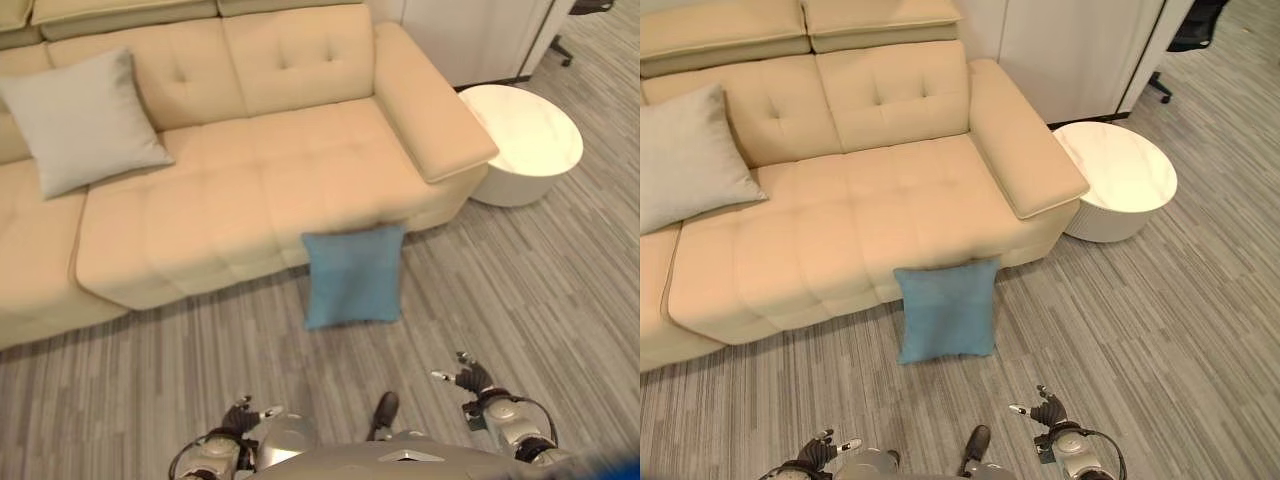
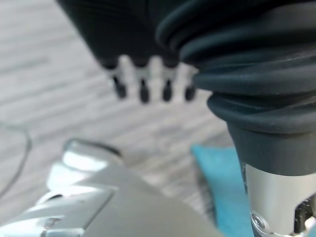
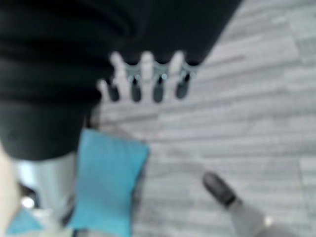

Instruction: Pick up all the scattered cushions and arrange them neatly on the sofa.

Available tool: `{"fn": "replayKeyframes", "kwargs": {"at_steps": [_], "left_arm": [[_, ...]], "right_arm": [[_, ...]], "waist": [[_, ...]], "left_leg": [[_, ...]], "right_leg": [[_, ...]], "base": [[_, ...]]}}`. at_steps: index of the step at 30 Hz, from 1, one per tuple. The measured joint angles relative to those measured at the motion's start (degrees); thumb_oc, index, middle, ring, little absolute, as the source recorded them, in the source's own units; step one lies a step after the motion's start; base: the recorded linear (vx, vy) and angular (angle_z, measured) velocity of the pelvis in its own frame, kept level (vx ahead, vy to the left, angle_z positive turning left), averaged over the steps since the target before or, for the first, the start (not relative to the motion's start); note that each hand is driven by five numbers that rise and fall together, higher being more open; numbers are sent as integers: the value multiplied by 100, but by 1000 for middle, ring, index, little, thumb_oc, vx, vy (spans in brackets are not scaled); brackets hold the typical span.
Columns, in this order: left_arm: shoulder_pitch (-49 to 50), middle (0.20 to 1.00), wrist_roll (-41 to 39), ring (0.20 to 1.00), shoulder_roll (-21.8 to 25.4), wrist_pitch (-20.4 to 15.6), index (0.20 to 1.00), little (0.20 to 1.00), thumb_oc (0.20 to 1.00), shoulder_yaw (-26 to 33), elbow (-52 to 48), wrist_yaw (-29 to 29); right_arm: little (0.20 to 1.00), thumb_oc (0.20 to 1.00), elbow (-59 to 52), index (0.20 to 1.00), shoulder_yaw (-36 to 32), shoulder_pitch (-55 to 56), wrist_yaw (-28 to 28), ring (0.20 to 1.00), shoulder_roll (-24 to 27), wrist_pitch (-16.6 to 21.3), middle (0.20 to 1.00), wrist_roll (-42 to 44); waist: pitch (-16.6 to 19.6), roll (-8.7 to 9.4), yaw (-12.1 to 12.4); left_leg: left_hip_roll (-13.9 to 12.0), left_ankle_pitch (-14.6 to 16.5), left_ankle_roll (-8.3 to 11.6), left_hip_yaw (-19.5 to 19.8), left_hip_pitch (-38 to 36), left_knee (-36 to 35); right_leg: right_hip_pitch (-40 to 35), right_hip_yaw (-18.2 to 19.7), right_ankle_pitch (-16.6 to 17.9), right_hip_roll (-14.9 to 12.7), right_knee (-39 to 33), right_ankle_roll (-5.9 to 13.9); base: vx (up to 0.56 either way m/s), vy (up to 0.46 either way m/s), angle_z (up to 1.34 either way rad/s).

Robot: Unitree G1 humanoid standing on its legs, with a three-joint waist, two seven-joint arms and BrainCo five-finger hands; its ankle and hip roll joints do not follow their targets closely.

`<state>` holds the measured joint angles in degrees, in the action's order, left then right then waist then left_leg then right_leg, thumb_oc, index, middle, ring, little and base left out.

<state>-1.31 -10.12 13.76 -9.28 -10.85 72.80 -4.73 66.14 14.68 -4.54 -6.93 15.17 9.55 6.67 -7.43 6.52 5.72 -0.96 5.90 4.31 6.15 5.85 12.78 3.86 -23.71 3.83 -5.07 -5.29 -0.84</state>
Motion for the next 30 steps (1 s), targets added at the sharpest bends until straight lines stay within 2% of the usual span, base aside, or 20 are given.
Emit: {"fn": "replayKeyframes", "kwargs": {"at_steps": [1, 2, 3, 4, 5, 6, 7, 9, 12, 13, 15, 17, 18, 19, 21, 23, 24, 25, 27, 30], "left_arm": [[-47, 1000, 1, 1000, 0, 2, 1000, 1000, 1000, -8, -36, -11], [-115, 1000, 11, 1000, 13, 5, 1000, 1000, 1000, -33, -69, -14], [-240, 1000, 10, 1000, 13, 7, 1000, 1000, 1000, -30, -78, -25], [-217, 1000, 8, 1000, 6, 15, 1000, 1000, 1000, -1, -57, -19], [-145, 1000, 5, 1000, 20, 26, 1000, 1000, 1000, 31, -27, -25], [-77, 1000, 5, 1000, 24, 29, 1000, 1000, 1000, 28, -25, -24], [14, 1000, -8, 1000, 18, 26, 1000, 1000, 1000, 30, -27, -18], [16, 1000, -49, 1000, 41, 5, 1000, 1000, 1000, 28, -62, -19], [68, 1000, -51, 1000, 27, 13, 1000, 1000, 1000, 17, -63, -15], [64, 1000, -51, 1000, 78, 9, 1000, 1000, 1000, 10, -50, -16], [-3, 1000, -49, 1000, 135, -6, 1000, 1000, 1000, -33, -75, -15], [-118, 1000, -51, 1000, 149, 6, 1000, 1000, 1000, -31, -89, -18], [-101, 1000, -51, 1000, 154, 2, 1000, 1000, 1000, -46, -76, -16], [-142, 1000, -50, 1000, 141, -3, 1000, 1000, 1000, -43, -77, -18], [-221, 1000, -51, 1000, 123, -6, 1000, 1000, 1000, -42, -77, -24], [-181, 1000, -50, 1000, 123, -10, 1000, 1000, 1000, -42, -85, -26], [-122, 1000, -49, 1000, 165, -14, 1000, 1000, 1000, -40, -92, -22], [-91, 1000, -52, 1000, 114, -13, 1000, 1000, 1000, -25, -65, -35], [-8, 1000, -51, 1000, 85, -35, 1000, 1000, 1000, -24, -56, -27], [48, 1000, -49, 1000, 64, -31, 1000, 1000, 1000, -26, -60, -25]], "right_arm": [[1000, 1000, 9, 1000, -23, -2, -1, 1000, 18, 0, 1000, 4], [1000, 1000, 12, 1000, -37, 22, -7, 1000, 30, 1, 1000, 57], [1000, 1000, 18, 1000, -38, 66, -3, 1000, 9, -9, 1000, 101], [1000, 1000, 20, 1000, -45, 9, -1, 1000, -26, -17, 1000, 101], [1000, 1000, 20, 1000, -60, 18, -1, 1000, -107, -29, 1000, 101], [1000, 1000, 13, 1000, -62, 6, 0, 1000, -151, -25, 1000, 101], [1000, 1000, -6, 1000, -51, 0, 3, 1000, -193, -14, 1000, 101], [1000, 1000, -24, 1000, -53, 47, 7, 1000, -206, -19, 1000, 99], [1000, 1000, -235, 1000, -36, 84, 16, 1000, -168, 7, 1000, 98], [1000, 1000, -259, 1000, 7, 66, 16, 1000, -184, 1, 1000, 98], [1000, 1000, -323, 1000, 16, 75, 23, 1000, -197, 8, 1000, 98], [1000, 1000, -354, 1000, 15, 23, 33, 1000, -193, 7, 1000, 99], [1000, 1000, -361, 1000, 18, -33, 43, 1000, -184, 18, 1000, 98], [1000, 1000, -361, 1000, 21, -78, 47, 1000, -183, 18, 1000, 98], [1000, 1000, -386, 1000, 31, -149, 57, 1000, -184, 18, 1000, 98], [1000, 1000, -373, 1000, 33, -162, 58, 1000, -198, 6, 1000, 97], [1000, 1000, -369, 1000, 42, -116, 58, 1000, -244, 13, 1000, 96], [1000, 1000, -311, 1000, 29, -121, 51, 1000, -256, 6, 1000, 94], [1000, 1000, -345, 1000, 142, -118, 51, 1000, -249, 2, 1000, 89], [1000, 1000, -481, 1000, 138, -133, 49, 1000, -207, 8, 1000, 88]], "waist": [[-22, 17, -16], [-51, -25, -95], [-66, -56, -188], [-67, -86, -170], [-37, -87, -157], [2, -99, -157], [84, -86, -148], [104, -79, -145], [204, -274, -149], [195, -257, -152], [220, -237, -174], [225, -226, -159], [215, -222, -153], [217, -216, -147], [196, -215, -182], [153, -113, -155], [183, 23, -168], [176, 7, -157], [267, -85, -160], [269, -107, -144]], "left_leg": [[24, -3, -11, -133, 58, -101], [26, -2, -28, -653, 275, -181], [164, -106, -174, -1327, 558, -699], [184, -154, -244, -1360, 510, -858], [160, -282, -417, -1318, 417, -954], [159, -390, -523, -1320, 327, -1039], [183, -419, -633, -1317, 251, -1054], [292, -315, -790, -1296, 44, -1047], [311, -289, -1051, -1274, -193, -1045], [394, -273, -1097, -1218, -294, -1024], [468, -260, -1090, -1133, -390, -1067], [485, -210, -1018, -961, -461, -1107], [465, -225, -1024, -942, -506, -1108], [465, -193, -972, -878, -526, -1107], [418, -156, -919, -706, -557, -1131], [417, -86, -804, -644, -740, -1150], [482, -37, -727, -549, -842, -1147], [379, 9, -652, -502, -938, -1158], [71, 73, -458, -354, -929, -1178], [-126, 61, -301, -228, -868, -1162]], "right_leg": [[10, -73, -19, 27, -1, 10], [21, -279, -78, 21, -30, 51], [154, -428, -136, 58, -27, 49], [153, -402, -139, 123, -23, 46], [150, -324, -143, 168, 57, 41], [155, -242, -178, 174, 153, 82], [165, -183, -281, 127, 368, 212], [303, -111, -505, -82, 1063, 354], [820, 212, -846, -491, 2633, 652], [1026, 550, -861, -643, 3239, 794], [1183, 792, -924, -742, 3630, 823], [1171, 1063, -953, -605, 3362, 795], [1083, 1167, -920, -555, 2686, 792], [1082, 1162, -874, -573, 2352, 854], [1077, 1369, -530, -528, 1562, 906], [941, 1445, -93, -547, 1080, 871], [836, 1436, 138, -602, 919, 820], [745, 1357, 166, -512, 931, 521], [481, 1180, 208, -194, 487, 502], [347, 1076, 321, 82, 148, 270]], "base": [[81, 20, 64], [299, 120, 79], [254, 110, 56], [330, 141, 1], [174, 80, -49], [250, 128, -47], [291, 214, -23], [200, 171, -16], [156, 104, -12], [114, 29, 35], [205, 5, 35], [165, -63, 26], [217, -118, 30], [168, -97, 35], [122, -82, 33], [85, -131, 35], [87, -197, 31], [89, -198, 33], [63, -155, 22], [20, -175, 9]]}}
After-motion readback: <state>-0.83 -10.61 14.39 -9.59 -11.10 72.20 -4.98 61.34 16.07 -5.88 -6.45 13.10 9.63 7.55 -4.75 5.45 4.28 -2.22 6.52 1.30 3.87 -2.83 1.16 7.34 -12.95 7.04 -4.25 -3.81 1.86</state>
